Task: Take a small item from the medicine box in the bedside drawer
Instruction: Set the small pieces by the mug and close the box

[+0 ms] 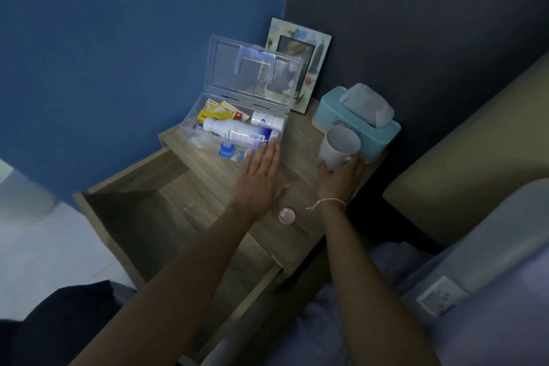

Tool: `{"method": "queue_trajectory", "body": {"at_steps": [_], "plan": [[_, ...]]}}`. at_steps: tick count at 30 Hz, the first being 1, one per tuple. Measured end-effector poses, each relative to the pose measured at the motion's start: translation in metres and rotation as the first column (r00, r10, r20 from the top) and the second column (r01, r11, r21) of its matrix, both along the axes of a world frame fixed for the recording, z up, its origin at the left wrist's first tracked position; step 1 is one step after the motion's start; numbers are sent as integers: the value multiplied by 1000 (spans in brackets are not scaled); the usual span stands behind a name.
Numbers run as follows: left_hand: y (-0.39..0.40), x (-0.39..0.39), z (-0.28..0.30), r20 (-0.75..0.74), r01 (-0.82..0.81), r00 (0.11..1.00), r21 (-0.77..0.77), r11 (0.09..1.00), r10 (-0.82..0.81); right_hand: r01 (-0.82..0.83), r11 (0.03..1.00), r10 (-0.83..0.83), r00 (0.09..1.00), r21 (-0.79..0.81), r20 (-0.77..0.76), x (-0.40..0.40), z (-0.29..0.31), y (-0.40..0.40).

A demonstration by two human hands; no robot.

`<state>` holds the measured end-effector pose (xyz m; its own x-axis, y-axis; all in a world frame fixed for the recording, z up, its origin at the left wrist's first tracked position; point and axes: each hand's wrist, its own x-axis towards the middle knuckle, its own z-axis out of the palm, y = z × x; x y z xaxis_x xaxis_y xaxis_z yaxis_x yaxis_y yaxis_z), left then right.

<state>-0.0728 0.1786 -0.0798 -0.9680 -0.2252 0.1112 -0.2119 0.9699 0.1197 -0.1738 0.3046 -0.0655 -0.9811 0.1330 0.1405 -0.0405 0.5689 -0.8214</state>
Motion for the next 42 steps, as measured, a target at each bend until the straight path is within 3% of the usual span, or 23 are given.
{"method": "queue_trajectory", "body": {"at_steps": [8, 22, 42], "plan": [[-4, 5, -15, 30, -13, 999, 47, 999, 11, 159, 951, -133, 985, -266, 111, -13, -11, 1], [-7, 10, -4, 70, 14, 997, 125, 992, -23, 204, 950, -182, 977, -237, 110, 2, -17, 2], [-9, 9, 2, 94, 5, 995, 166, 986, -20, 86, 966, -68, 995, -245, 79, 95, -26, 16]]}}
